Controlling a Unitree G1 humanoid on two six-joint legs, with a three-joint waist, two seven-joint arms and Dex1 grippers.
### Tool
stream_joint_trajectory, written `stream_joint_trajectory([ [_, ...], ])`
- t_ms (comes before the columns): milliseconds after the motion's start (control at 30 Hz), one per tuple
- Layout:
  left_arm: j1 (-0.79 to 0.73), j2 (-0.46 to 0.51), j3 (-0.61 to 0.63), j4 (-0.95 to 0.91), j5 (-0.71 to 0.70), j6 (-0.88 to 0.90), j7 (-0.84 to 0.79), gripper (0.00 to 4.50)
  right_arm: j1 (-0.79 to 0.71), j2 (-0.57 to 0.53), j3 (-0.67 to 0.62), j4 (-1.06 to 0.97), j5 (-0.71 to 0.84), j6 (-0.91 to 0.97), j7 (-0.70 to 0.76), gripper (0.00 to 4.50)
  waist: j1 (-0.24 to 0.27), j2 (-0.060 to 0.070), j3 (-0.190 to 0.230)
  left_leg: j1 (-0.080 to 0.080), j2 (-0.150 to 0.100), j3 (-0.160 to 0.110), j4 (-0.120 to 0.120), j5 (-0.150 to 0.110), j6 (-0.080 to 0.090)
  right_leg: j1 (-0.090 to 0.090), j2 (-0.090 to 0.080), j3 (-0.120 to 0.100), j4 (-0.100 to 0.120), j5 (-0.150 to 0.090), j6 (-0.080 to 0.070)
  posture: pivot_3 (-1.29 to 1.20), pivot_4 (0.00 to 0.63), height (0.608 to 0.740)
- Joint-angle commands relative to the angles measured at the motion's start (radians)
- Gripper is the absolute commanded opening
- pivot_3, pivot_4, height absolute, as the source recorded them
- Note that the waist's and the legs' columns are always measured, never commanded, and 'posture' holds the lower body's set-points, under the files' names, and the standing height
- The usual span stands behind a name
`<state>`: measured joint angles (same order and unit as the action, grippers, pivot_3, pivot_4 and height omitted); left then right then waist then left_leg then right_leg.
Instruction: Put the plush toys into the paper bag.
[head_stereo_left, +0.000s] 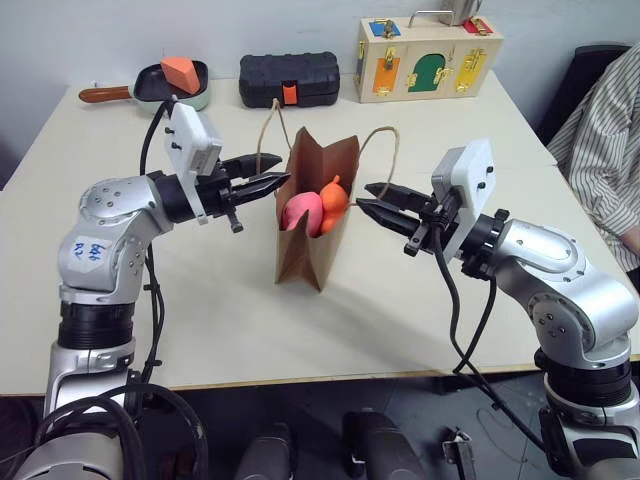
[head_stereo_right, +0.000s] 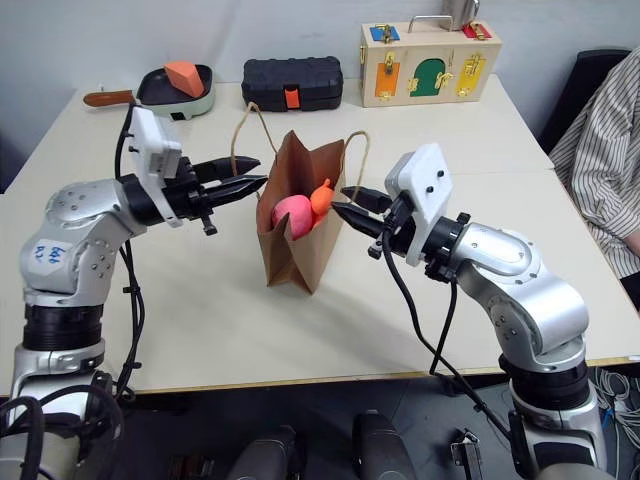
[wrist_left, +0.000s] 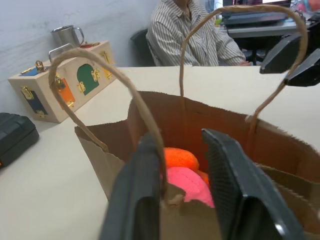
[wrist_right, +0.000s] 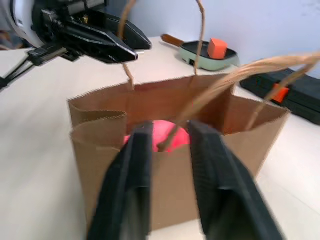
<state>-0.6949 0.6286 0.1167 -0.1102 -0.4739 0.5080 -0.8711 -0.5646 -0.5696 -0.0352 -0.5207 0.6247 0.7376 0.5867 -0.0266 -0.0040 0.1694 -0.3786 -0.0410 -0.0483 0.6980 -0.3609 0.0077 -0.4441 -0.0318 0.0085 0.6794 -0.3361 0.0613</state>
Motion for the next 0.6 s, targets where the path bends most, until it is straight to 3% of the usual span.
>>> stream_joint_trajectory([
  [33, 0.034, 0.040, 0.074, -0.131, -0.076, 0.074, 0.027, 2.48, -0.020, -0.031, -0.053, 0.001, 0.037, -0.024, 0.052, 2.33, 0.000, 0.000, 0.000, 0.000, 0.000, 0.000, 0.000, 0.000, 0.000, 0.000, 0.000, 0.000, 0.000, 0.000, 0.000, 0.00, 0.150, 0.740],
  [233, 0.218, 0.091, 0.252, -0.372, -0.233, 0.271, 0.147, 4.35, 0.006, -0.133, -0.142, 0.015, 0.134, -0.011, 0.209, 4.41, 0.000, 0.000, 0.000, 0.000, 0.001, 0.000, -0.001, 0.000, 0.000, 0.000, 0.000, 0.000, 0.000, 0.000, 0.000, 0.00, 0.150, 0.740],
  [333, 0.336, 0.073, 0.289, -0.498, -0.278, 0.327, 0.232, 4.46, 0.058, -0.212, -0.185, 0.006, 0.189, -0.006, 0.315, 4.49, 0.005, 0.000, 0.000, 0.000, 0.001, 0.000, -0.001, 0.000, 0.001, 0.001, 0.000, 0.000, -0.002, 0.000, 0.000, 0.00, 0.150, 0.740],
  [600, 0.468, -0.067, 0.114, -0.636, -0.127, 0.287, 0.487, 4.46, 0.127, -0.289, -0.173, 0.008, 0.209, -0.024, 0.400, 4.49, 0.039, 0.000, 0.000, 0.011, 0.001, 0.000, 0.000, -0.003, 0.004, 0.016, 0.000, 0.000, -0.012, 0.000, 0.000, 0.00, 0.150, 0.740],
])
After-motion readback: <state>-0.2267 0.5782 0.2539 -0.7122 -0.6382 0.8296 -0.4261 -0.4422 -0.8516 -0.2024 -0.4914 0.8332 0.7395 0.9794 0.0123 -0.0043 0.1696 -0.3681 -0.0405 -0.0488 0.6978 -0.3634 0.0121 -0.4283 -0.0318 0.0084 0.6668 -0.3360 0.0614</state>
